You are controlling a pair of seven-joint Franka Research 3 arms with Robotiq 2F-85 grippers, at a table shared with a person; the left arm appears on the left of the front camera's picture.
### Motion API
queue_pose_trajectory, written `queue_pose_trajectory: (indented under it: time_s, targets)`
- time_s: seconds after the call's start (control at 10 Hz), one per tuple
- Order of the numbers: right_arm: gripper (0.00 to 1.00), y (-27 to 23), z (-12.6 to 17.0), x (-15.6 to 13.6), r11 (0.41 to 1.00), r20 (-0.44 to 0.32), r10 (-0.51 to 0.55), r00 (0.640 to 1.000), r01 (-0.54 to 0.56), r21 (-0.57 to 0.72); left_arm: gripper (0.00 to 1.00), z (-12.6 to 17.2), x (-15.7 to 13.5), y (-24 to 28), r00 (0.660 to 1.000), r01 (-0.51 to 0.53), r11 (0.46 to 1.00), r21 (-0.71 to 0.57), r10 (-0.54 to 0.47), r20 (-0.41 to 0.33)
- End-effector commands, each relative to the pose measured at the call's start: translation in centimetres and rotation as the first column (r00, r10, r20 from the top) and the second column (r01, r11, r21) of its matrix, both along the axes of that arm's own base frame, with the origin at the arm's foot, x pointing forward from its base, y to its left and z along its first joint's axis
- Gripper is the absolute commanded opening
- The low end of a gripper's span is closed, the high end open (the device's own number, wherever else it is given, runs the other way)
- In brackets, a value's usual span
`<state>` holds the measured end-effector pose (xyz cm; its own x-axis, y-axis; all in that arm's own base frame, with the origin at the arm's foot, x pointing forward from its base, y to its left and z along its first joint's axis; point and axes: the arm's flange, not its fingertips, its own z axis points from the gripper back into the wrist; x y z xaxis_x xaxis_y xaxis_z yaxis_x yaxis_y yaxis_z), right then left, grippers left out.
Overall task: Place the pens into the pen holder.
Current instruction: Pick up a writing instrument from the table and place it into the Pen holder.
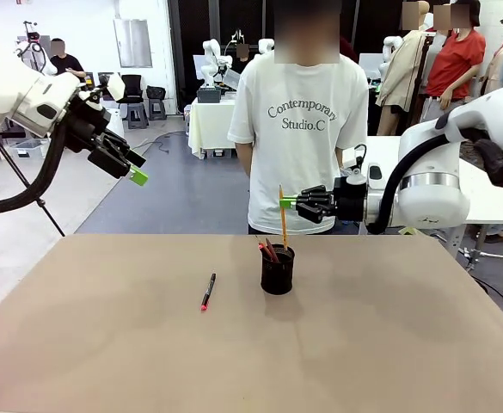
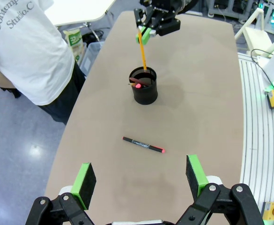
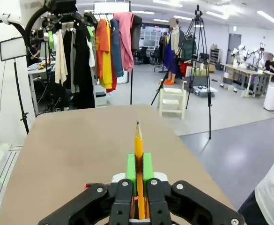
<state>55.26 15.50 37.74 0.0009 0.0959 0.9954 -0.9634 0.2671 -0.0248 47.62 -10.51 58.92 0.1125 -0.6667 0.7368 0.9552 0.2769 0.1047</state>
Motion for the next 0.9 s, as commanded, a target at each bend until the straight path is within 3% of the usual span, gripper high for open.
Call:
queue_pose_trajectory:
  time_s: [0.0, 0.4, 0.5, 0.6, 0.8]
  targets:
    - [0.0, 0.8, -0.8, 0.8, 1.0, -0.017, -0.025, 1.0, 0.025, -0.002, 1.0, 0.2, -0.1, 0.1, 1.0, -0.01, 1.0, 0.005, 0.01, -0.002]
    - [0.0, 0.5, -2.9, 0.9, 0.999, -0.138, -0.039, 0.99, 0.039, -0.003, 1.0, 0.2, -0.1, 0.1, 1.0, -0.01, 1.0, 0.005, 0.01, -0.002]
    - [0.0, 0.2, -2.4, 1.0, 0.995, -0.284, -0.091, 0.954, 0.096, 0.005, 1.0, 0.2, -0.1, 0.1, 1.0, -0.01, 1.0, 0.005, 0.01, -0.002]
    - [0.0, -0.1, -3.4, 0.4, 1.0, -0.083, -0.016, 0.996, 0.015, -0.013, 1.0, 0.2, -0.1, 0.1, 1.0, -0.01, 1.0, 0.005, 0.01, -0.002]
    - [0.0, -0.1, -3.4, 0.4, 1.0, -0.083, -0.016, 0.996, 0.015, -0.013, 1.0, 0.2, -0.1, 0.1, 1.0, -0.01, 1.0, 0.005, 0.01, -0.002]
